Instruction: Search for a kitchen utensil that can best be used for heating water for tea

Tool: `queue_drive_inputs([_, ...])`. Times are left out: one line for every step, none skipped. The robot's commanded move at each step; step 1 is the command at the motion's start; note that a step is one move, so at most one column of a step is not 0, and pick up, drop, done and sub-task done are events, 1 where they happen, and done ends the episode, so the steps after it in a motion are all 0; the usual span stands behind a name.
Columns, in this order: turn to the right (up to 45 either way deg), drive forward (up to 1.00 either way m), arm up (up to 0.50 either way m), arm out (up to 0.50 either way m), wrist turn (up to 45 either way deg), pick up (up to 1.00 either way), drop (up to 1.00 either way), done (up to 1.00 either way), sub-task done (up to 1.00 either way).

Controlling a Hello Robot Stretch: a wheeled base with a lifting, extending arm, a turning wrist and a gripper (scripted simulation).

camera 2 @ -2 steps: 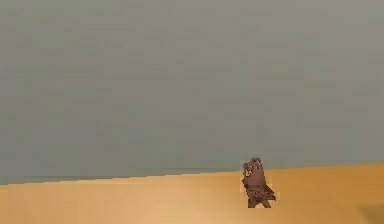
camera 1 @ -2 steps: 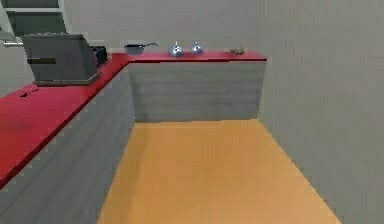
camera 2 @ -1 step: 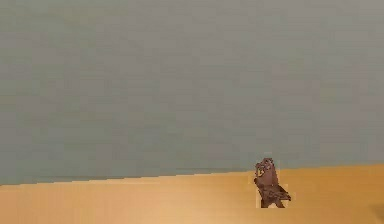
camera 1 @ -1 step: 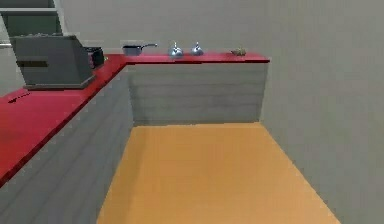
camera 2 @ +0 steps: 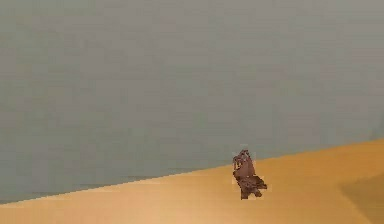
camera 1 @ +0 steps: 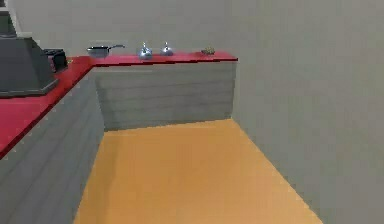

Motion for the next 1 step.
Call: queue_drive_inputs([0.0, 1.0, 0.0, 0.0, 0.0, 0.0, 0.0, 0.0, 0.0])
